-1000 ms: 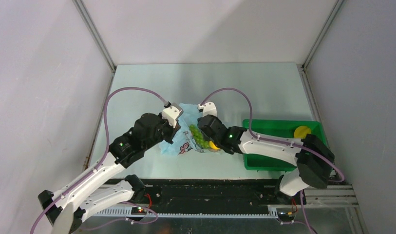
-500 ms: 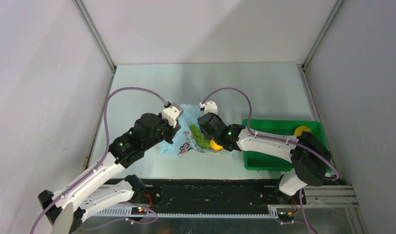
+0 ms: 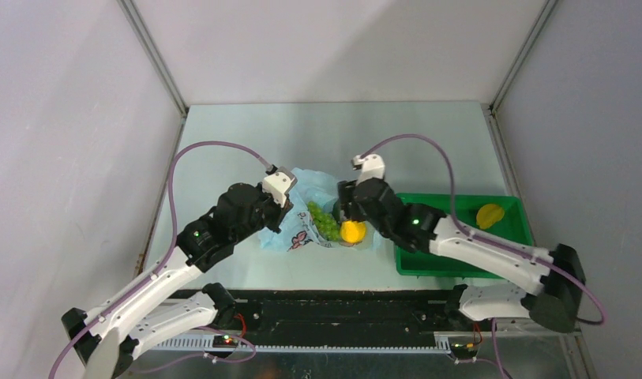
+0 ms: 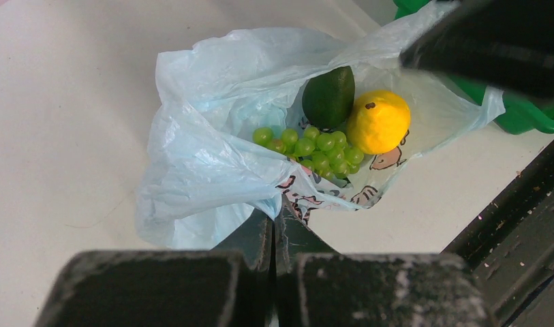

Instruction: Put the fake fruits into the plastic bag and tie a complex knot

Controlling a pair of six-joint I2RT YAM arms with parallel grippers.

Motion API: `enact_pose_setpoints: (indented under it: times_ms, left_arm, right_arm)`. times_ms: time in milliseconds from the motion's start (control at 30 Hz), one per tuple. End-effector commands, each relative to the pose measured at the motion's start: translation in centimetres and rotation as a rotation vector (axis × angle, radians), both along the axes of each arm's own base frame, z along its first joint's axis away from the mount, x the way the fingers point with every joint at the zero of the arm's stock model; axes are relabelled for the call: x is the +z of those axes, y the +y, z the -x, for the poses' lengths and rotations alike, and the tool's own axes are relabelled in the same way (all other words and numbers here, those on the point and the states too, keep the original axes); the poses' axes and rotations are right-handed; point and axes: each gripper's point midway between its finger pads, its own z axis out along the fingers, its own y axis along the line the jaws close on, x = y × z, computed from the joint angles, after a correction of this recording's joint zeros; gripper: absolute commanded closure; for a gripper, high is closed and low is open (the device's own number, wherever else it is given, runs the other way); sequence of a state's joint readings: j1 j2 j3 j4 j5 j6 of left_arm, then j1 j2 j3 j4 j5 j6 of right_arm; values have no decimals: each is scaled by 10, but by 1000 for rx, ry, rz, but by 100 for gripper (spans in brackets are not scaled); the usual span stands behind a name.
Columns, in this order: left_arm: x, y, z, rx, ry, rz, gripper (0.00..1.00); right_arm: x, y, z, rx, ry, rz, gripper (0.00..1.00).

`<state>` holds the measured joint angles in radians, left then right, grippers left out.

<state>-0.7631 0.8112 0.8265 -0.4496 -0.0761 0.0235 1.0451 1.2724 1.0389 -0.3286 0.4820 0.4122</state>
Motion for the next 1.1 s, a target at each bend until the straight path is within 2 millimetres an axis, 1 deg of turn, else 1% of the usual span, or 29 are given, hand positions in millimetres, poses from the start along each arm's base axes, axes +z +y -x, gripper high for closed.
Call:
enact_pose_setpoints:
  times_ms: [0, 33, 67, 100, 133, 167, 200, 233, 267, 300, 333, 367, 400, 433, 467, 500, 533, 633, 700, 733, 767, 800, 833, 867, 900, 933, 967, 1033, 1067]
  left_arm:
    - [10, 2, -3, 20, -31, 28, 100]
    - [11, 2, -3, 20, -34, 30, 100]
    - [11, 3, -3, 21, -35, 30, 100]
    - [12, 3, -2, 22, -37, 33, 100]
    - [13, 4, -3, 25, -40, 34, 100]
    - [14, 4, -2, 25, -43, 36, 100]
    - [15, 5, -3, 27, -45, 38, 100]
    - [15, 5, -3, 27, -46, 39, 100]
    - [15, 4, -2, 25, -46, 39, 100]
    - [15, 4, -2, 24, -45, 39, 100]
    - [15, 4, -2, 23, -45, 39, 100]
    - [14, 4, -2, 24, -43, 38, 100]
    - [14, 3, -2, 22, -42, 39, 100]
    - [14, 3, -2, 22, -41, 38, 100]
    - [13, 3, -2, 20, -40, 38, 100]
    - [14, 3, -2, 20, -41, 39, 100]
    - [14, 3, -2, 20, -40, 39, 100]
    - [12, 2, -2, 18, -34, 36, 100]
    - [12, 1, -2, 15, -33, 37, 100]
    - [11, 1, -2, 15, -32, 36, 100]
    - [11, 1, -2, 16, -32, 36, 100]
    - [12, 1, -2, 15, -33, 37, 100]
    - [12, 1, -2, 14, -33, 37, 100]
    - [12, 1, -2, 15, -33, 38, 100]
    - [12, 2, -2, 17, -34, 38, 100]
    - [13, 2, -2, 18, -37, 39, 100]
    - [12, 2, -2, 19, -36, 38, 100]
    - [12, 2, -2, 19, -36, 38, 100]
    - [12, 2, -2, 17, -35, 38, 100]
  right_arm:
    - [-5, -72, -13, -227, 20, 19, 28]
    - [-13, -92, -20, -287, 32, 29, 23]
    - [-11, -111, -26, -360, 33, -3, 20]
    - [-20, -125, -26, -397, 40, 14, 16]
    - [-20, -146, -30, -465, 40, -4, 15]
    - [-28, -160, -30, -510, 48, 9, 13]
    - [-30, -182, -33, -592, 53, -5, 12]
    - [-39, -197, -32, -640, 64, 11, 11]
    - [-41, -219, -33, -721, 67, 2, 10]
    - [-51, -233, -31, -769, 82, 13, 8]
    - [-55, -255, -31, -843, 87, 10, 8]
    - [-64, -265, -28, -877, 104, 18, 7]
    - [-66, -284, -27, -943, 105, 13, 7]
    - [-74, -293, -24, -973, 116, 23, 3]
    - [-79, -308, -22, -1024, 124, 17, 2]
    - [-82, -315, -21, -1045, 129, 18, 1]
    - [-86, -329, -18, -1093, 140, 10, 1]
    - [-93, -354, -13, -1175, 153, -3, 1]
    - [-99, -376, -9, -1246, 161, -32, 1]
    - [-102, -376, -13, -1238, 159, -64, 1]
    - [-102, -386, -14, -1265, 148, -85, 1]
    - [-107, -385, -16, -1251, 163, -108, 1]
    - [-108, -394, -18, -1268, 158, -118, 1]
    - [-111, -394, -20, -1255, 170, -135, 1]
    - [-113, -401, -22, -1264, 170, -140, 1]
    - [-116, -400, -25, -1242, 181, -151, 1]
    - [-119, -407, -26, -1254, 185, -158, 1]
    - [-122, -410, -31, -1231, 191, -176, 1]
    - [-123, -408, -35, -1204, 194, -185, 1]
